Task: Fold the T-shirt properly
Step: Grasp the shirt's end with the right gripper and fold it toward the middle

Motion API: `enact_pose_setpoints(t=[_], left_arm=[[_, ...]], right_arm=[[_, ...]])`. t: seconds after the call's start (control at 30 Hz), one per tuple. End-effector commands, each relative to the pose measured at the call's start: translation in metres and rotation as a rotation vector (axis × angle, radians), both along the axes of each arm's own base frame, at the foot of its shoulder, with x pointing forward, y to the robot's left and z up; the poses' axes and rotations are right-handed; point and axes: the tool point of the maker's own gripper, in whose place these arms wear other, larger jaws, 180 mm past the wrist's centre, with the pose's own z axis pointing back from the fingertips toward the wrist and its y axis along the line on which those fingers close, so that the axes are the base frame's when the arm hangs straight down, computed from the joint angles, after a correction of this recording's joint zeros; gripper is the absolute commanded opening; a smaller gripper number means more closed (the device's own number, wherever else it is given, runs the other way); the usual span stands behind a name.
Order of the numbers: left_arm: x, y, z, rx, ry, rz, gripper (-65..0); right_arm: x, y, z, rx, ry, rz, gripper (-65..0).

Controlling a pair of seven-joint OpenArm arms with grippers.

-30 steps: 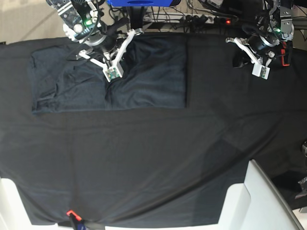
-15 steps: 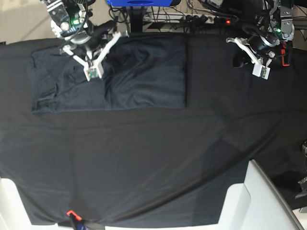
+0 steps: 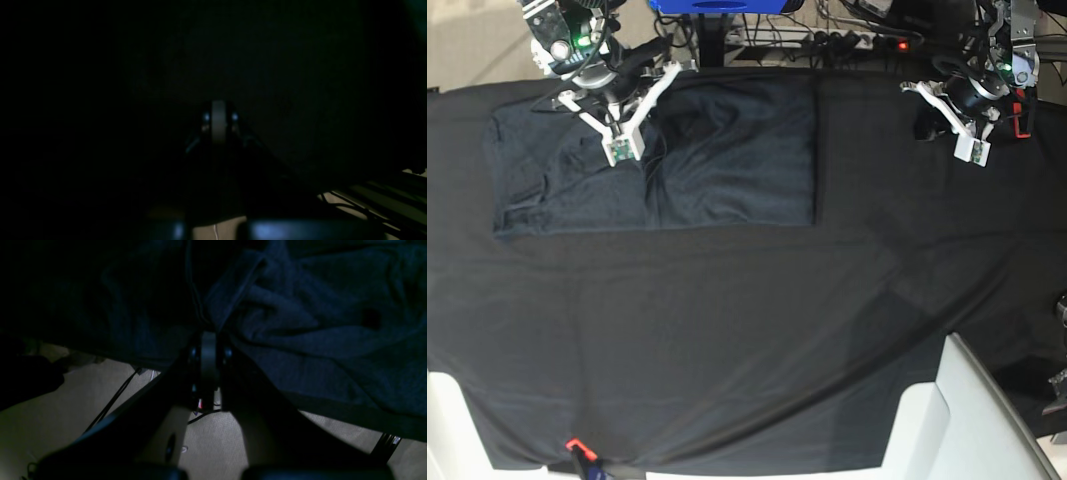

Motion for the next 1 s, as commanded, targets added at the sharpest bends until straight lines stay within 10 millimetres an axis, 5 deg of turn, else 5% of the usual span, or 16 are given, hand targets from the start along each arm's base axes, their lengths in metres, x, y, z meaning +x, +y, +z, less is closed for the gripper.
enact_pose_setpoints(t=[0.0, 0.1, 0.33, 0.5, 0.6, 0.7, 0.83, 0.97], left_arm=[[0.007, 0.006, 0.01, 0.003, -0.039, 0.004, -65.0], [0.007, 0.006, 0.01, 0.003, -0.039, 0.004, -65.0], [0.006, 0.007, 0.009, 0.003, -0.035, 0.008, -65.0], [0.007, 0.007, 0.009, 0.003, -0.037, 0.008, -65.0], [0.007, 0.007, 0.009, 0.003, -0.037, 0.008, -65.0], [0.007, 0.007, 0.009, 0.003, -0.037, 0.009, -65.0], [0.007, 0.007, 0.009, 0.003, -0.038, 0.008, -65.0], [0.007, 0.007, 0.009, 0.003, -0.038, 0.008, -65.0]], right_arm=[[0.006, -0.003, 0.005, 0.003, -0.024, -0.018, -64.2], [0.007, -0.012, 0.004, 0.01, -0.003, -0.103, -60.6], [0.012, -0.033, 0.005, 0.0, 0.035, -0.216, -37.1], [0.022, -0.031, 0.025, 0.019, -0.027, -0.218, -36.0], [0.028, -0.02, 0.037, 0.041, -0.062, -0.178, -41.4], [0.029, 0.012, 0.043, 0.072, -0.087, -0.016, -63.3], [0.025, 0.045, 0.048, 0.112, -0.094, 0.091, -62.4], [0.036, 0.047, 0.042, 0.098, -0.097, 0.106, -64.8]])
